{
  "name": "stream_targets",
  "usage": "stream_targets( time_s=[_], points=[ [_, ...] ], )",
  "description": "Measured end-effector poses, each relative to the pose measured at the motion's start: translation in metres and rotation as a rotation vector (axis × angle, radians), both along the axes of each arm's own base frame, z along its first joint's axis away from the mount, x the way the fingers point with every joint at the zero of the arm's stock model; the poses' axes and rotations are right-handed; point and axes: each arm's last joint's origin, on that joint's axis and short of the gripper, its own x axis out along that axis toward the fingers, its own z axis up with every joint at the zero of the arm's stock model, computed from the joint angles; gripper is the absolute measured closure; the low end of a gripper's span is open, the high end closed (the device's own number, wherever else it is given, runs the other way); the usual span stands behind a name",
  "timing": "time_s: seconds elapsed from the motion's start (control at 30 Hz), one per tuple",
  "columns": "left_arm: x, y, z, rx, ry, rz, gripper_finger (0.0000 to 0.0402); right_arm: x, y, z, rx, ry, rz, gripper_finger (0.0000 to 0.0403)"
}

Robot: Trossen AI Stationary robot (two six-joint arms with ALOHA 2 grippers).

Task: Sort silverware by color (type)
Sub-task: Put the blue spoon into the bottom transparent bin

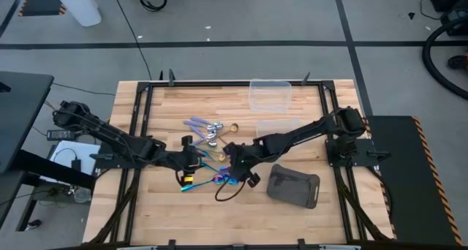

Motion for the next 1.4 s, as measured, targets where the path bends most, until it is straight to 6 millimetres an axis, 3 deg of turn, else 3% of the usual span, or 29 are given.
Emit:
stream_targets(
  time_s=[0.33,0.6,1.0,1.13,1.4],
  points=[
    [0.007,0.010,0.003,0.019,-0.027,-0.042,0.0156,-0.015,-0.016,0.044,0.102,-0.075,-0.046,0.0383],
    [0.013,0.019,-0.002,0.013,-0.007,-0.032,0.0170,-0.022,-0.017,0.066,0.117,-0.153,-0.043,0.0386],
    [0.017,0.020,-0.013,0.056,0.046,-0.012,0.0178,-0.021,-0.017,0.072,0.155,-0.188,-0.064,0.0386],
    [0.017,0.020,-0.013,0.071,0.050,-0.022,0.0209,-0.022,-0.016,0.072,0.161,-0.179,-0.065,0.0386],
    [0.016,0.031,-0.015,0.073,0.084,0.024,0.0326,-0.022,-0.016,0.073,0.177,-0.176,-0.059,0.0386]
  ],
)
